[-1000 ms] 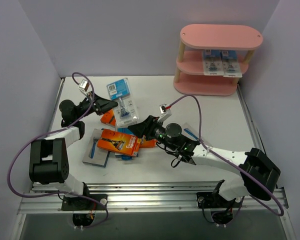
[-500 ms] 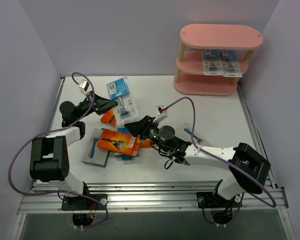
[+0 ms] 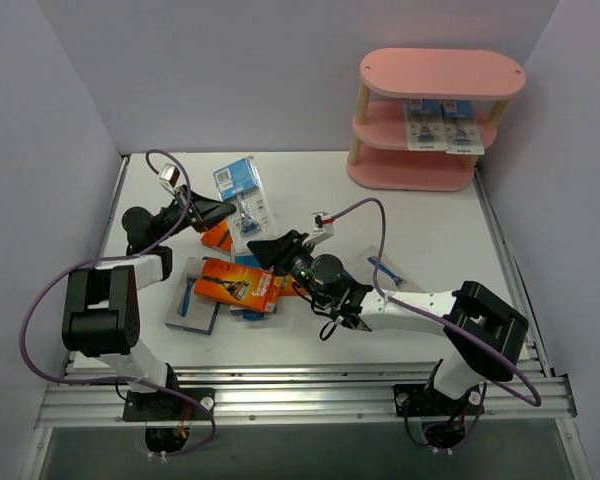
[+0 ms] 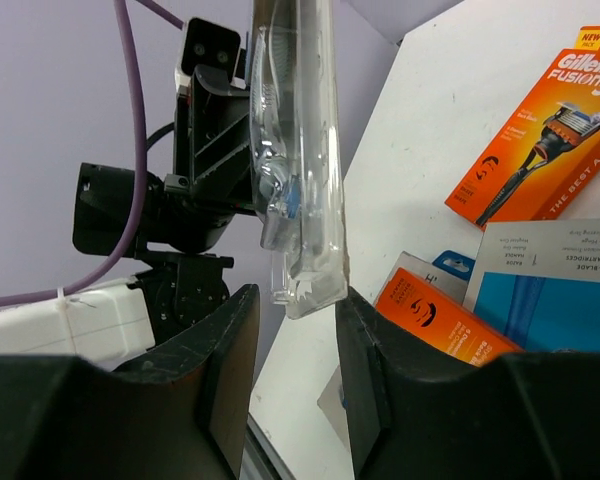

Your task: Place and organize the shaving razors onto the shelf

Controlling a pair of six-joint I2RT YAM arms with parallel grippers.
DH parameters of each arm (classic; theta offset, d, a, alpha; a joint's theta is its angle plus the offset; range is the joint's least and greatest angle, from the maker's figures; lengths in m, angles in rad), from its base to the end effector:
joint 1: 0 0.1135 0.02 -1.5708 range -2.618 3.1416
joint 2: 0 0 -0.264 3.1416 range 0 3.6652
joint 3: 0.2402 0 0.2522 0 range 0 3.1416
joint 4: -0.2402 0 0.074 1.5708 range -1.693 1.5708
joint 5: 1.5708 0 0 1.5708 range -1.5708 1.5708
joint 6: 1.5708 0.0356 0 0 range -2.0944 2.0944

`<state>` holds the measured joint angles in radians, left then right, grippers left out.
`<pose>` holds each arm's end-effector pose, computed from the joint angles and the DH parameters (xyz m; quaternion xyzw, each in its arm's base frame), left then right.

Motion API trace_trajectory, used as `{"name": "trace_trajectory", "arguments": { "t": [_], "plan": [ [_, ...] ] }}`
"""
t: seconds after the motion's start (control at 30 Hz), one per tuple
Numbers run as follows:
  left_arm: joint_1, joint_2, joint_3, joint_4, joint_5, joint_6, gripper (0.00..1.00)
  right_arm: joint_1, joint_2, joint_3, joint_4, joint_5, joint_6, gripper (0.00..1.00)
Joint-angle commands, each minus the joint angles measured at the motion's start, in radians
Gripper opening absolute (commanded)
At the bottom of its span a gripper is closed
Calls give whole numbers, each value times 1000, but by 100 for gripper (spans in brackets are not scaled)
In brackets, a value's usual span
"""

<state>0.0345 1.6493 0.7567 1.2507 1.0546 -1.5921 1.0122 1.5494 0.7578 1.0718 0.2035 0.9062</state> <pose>0.3277 -0.0197 0.2557 -0.0737 0.6388 -0.7029 0.3040 0.1830 0.2792 0.2754 0.0493 0.6018 0.6156 0.5064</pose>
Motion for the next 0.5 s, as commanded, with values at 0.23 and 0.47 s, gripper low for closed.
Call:
{"name": "trace_trajectory", "arguments": {
  "t": [0.23, 0.47],
  "plan": [
    [7, 21, -3, 142, -15, -37, 2, 11, 3, 66, 103, 96, -46, 28],
    [4, 26, -2, 144, -11, -40, 2, 11, 26, 83, 105, 94, -49, 24]
  ]
}}
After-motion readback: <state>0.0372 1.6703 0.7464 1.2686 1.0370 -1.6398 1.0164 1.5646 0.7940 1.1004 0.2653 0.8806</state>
